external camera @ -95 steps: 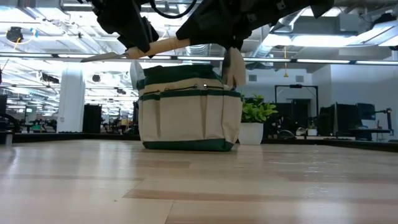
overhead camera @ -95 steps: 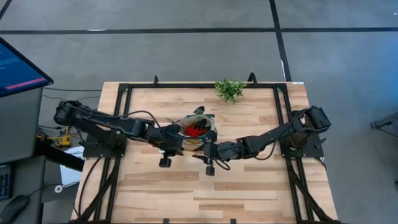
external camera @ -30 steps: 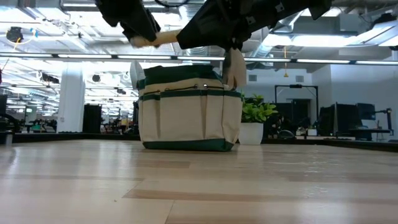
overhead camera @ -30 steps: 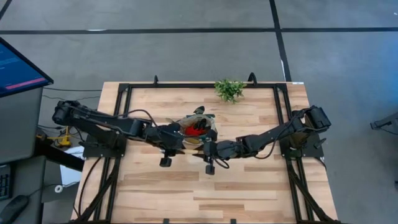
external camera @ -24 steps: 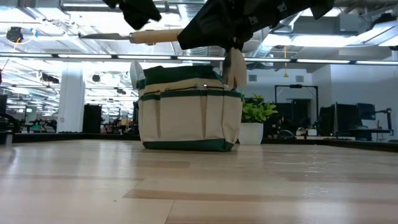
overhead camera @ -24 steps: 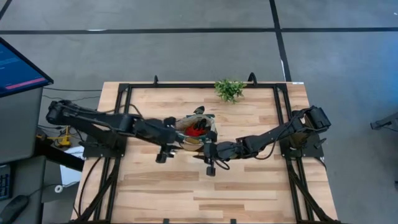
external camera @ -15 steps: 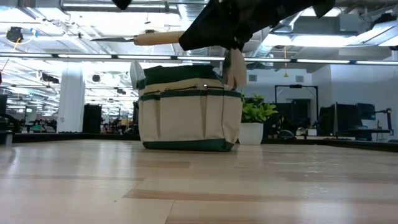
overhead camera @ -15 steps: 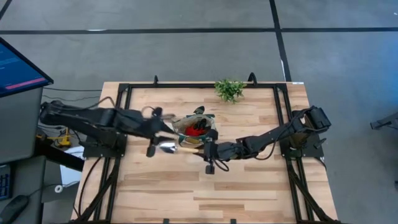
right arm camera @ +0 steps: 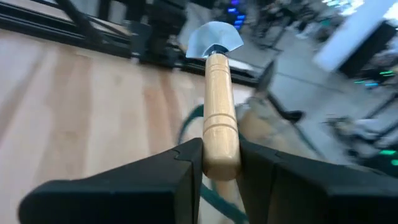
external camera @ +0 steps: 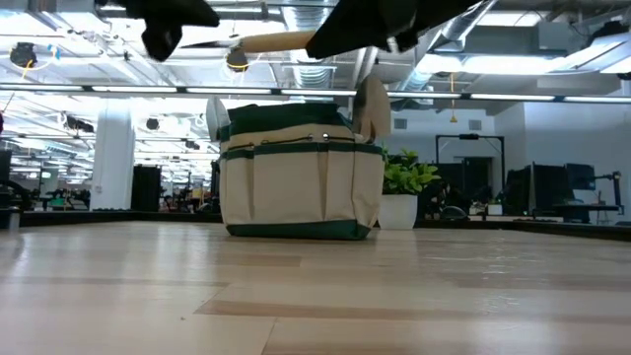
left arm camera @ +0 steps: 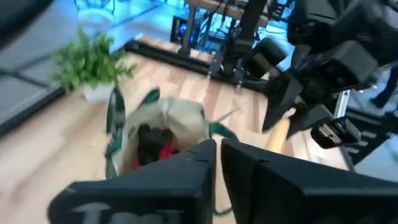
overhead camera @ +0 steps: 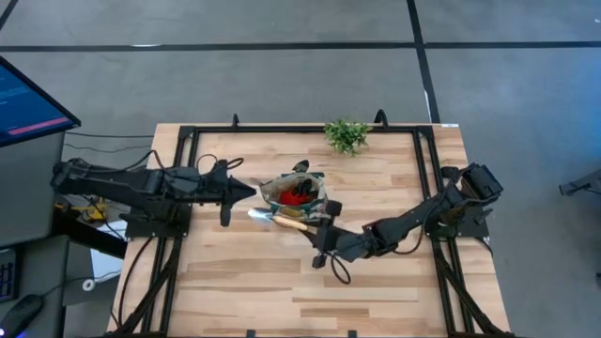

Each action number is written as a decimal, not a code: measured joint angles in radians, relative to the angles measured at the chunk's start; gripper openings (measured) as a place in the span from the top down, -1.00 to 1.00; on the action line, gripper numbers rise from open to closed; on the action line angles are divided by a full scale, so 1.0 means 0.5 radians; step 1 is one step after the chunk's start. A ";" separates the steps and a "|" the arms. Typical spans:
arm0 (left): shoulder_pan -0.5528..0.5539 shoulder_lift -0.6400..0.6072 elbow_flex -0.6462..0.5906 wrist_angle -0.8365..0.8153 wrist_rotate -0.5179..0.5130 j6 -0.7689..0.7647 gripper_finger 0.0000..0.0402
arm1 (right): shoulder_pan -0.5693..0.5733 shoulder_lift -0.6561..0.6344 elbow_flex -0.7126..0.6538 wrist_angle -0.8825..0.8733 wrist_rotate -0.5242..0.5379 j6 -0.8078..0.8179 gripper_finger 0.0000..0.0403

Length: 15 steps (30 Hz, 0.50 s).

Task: Pick & Place Garden tools in Gardening bag
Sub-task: Put the brown trowel into the gardening bag

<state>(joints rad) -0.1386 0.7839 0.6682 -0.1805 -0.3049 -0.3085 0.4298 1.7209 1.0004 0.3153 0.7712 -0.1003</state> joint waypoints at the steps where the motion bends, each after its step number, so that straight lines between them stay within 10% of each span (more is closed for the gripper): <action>1: 0.016 -0.023 -0.035 0.012 0.029 -0.048 0.95 | 0.021 -0.001 0.000 -0.003 0.082 -0.020 0.69; 15: 0.172 -0.013 -0.152 0.149 0.665 -0.815 0.75 | 0.184 -0.002 0.000 -0.025 0.558 -0.240 0.69</action>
<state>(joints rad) -0.0525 0.7774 0.5922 -0.1060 0.0275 -0.7159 0.5220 1.7199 1.0004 0.3027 1.0501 -0.2203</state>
